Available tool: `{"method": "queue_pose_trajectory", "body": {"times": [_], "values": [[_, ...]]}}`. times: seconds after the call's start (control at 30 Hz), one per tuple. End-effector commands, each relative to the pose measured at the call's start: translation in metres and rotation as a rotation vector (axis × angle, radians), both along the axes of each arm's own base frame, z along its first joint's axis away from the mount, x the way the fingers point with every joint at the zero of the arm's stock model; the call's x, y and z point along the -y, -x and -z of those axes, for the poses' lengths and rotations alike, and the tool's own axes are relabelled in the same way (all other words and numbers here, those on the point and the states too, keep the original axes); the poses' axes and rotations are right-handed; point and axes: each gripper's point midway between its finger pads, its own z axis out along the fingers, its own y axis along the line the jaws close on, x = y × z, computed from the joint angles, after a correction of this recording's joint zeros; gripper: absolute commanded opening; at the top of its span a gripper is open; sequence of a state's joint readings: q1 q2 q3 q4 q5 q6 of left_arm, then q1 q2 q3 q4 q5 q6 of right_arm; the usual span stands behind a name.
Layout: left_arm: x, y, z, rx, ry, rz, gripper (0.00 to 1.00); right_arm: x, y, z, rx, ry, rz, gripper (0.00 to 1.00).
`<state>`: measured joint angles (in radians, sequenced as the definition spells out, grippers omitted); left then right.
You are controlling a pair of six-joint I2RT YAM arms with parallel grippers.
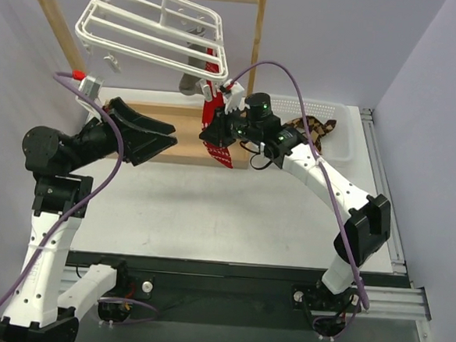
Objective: Remove the socks clipped to the hanger
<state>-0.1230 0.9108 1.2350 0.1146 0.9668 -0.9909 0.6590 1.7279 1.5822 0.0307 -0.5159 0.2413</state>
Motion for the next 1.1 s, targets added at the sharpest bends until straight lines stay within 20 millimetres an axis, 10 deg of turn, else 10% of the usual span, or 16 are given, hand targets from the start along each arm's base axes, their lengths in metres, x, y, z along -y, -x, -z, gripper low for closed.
{"method": "queue_pose_trajectory", "body": {"times": [0.0,0.3,0.57,0.7,1.07], "values": [[-0.004,0.014,-0.012,0.131,0.028,-0.022,0.71,0.003,0.022,-0.044,-0.037,-0.059,0.047,0.07],[-0.016,-0.051,0.047,-0.066,0.067,-0.236,0.68,-0.01,0.053,-0.052,-0.048,-0.011,0.136,0.09],[-0.015,-0.066,0.106,-0.154,0.055,-0.24,0.78,-0.031,0.067,-0.072,-0.117,-0.083,0.095,0.34],[-0.021,-0.066,0.117,-0.142,0.036,-0.283,0.82,-0.039,0.077,-0.072,-0.131,-0.091,0.019,0.64],[-0.037,-0.074,0.158,-0.178,0.093,-0.401,0.88,-0.054,0.082,-0.104,-0.193,-0.199,-0.101,0.68]]}}
